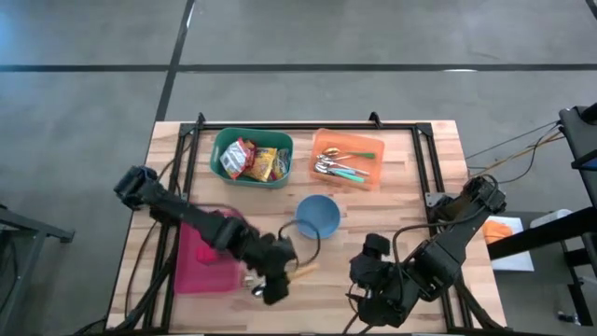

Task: Pick & Place Food Item
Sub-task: Put the yellow spoon into the orange bin

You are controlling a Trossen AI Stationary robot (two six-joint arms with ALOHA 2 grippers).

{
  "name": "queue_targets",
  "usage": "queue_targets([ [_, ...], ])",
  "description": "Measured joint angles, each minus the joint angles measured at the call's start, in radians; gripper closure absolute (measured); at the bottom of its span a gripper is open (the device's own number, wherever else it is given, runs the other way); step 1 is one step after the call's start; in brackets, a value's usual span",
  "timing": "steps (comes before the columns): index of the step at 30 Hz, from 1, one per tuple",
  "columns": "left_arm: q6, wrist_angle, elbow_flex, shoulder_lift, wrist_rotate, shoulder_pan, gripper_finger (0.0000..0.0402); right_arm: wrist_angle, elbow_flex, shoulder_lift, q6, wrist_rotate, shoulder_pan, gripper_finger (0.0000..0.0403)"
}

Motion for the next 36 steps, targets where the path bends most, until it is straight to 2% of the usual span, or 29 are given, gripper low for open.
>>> queue_targets([
  [4,0.0,0.055,0.0,-0.016,0.096,0.081,0.0385,0.0,0.014,0.0,-0.165,0.029,-0.001,0.003],
  [8,-0.001,0.158,0.0,-0.008,0.251,0.14,0.0385,-0.003,0.022,0.0,-0.372,0.155,0.0,0.003],
  [13,-0.001,0.198,-0.001,-0.012,0.323,0.193,0.0385,0.004,0.022,0.0,-0.578,0.25,-0.001,0.003],
  [20,0.0,0.201,-0.001,-0.015,0.421,0.251,0.0385,0.04,0.022,0.0,-0.843,0.265,-0.02,0.003],
  [27,-0.001,0.298,-0.001,-0.015,0.49,0.296,0.0385,0.048,0.022,0.0,-0.955,0.264,-0.06,0.003],
  [32,-0.005,0.355,-0.001,-0.015,0.527,0.311,0.0385,0.048,0.022,0.0,-0.965,0.262,-0.079,0.003],
  [36,-0.009,0.381,-0.001,-0.015,0.543,0.313,0.0385,0.049,0.018,0.0,-0.985,0.211,-0.092,0.0038],
])
